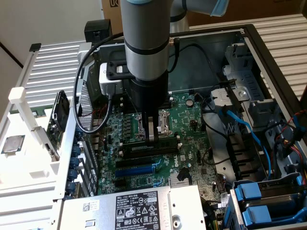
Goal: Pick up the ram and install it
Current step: 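Insert the ram into the slot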
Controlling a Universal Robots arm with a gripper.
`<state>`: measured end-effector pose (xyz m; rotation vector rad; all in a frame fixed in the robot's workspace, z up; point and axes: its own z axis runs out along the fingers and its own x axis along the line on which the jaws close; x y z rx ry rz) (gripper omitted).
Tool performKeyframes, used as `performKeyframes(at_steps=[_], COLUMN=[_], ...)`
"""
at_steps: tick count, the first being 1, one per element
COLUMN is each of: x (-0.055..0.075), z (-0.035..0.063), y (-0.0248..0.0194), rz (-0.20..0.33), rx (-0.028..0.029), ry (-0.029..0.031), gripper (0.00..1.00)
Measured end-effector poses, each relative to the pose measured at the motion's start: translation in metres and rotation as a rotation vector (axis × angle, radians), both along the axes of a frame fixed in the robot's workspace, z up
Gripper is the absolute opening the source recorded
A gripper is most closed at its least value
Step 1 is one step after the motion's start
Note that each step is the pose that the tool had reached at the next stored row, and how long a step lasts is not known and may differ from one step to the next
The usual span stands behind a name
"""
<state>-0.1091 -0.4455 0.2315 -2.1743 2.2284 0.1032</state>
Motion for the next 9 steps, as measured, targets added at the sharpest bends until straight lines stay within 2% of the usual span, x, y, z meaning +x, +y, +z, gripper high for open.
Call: performKeyframes(at_steps=[9], x=[0.0], z=[-0.0015], y=[-0.0001], rz=[0.0], rx=[-0.0001], ry=[0.0], gripper=[0.12])
